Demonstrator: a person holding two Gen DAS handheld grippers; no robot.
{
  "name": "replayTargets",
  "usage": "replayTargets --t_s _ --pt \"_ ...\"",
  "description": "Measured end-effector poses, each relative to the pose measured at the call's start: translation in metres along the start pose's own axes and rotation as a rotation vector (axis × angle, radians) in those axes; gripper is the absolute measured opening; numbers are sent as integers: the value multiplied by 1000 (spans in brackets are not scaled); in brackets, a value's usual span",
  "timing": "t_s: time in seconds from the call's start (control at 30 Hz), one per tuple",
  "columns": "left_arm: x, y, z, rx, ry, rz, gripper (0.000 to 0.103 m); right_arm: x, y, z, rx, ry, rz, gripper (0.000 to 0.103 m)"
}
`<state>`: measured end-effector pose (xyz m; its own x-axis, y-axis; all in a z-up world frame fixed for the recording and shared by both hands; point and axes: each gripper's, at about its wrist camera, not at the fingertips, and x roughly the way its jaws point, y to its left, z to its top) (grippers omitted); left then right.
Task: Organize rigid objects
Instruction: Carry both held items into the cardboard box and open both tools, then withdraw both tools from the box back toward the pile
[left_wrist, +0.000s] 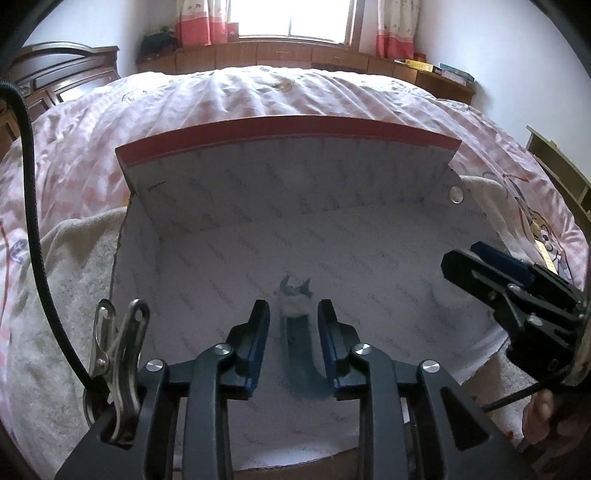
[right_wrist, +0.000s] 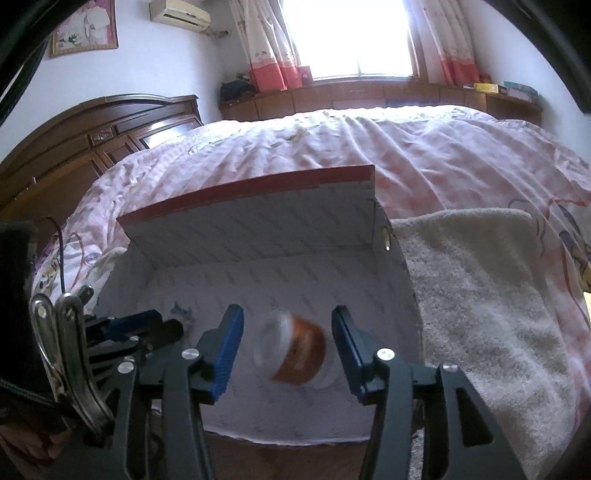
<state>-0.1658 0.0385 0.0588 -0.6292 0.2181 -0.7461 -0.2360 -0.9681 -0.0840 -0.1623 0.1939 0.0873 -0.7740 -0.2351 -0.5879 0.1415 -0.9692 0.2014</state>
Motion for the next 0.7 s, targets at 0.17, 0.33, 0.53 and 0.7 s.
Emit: replayTargets --t_s 0.17,0.33,0.53,0.7 --pt "-8 0 0 -5 -14 7 27 -10 2 2 -2 -30 6 67" --pt "-20 -1 0 3 -32 10 27 -19 6 2 -10 -40 10 68" --pt "-35 0 -4 -9 -41 12 27 -32 9 -1 -2 -47 22 68" --pt "-45 0 -9 -15 -48 15 27 -44 11 -3 9 -49 29 68"
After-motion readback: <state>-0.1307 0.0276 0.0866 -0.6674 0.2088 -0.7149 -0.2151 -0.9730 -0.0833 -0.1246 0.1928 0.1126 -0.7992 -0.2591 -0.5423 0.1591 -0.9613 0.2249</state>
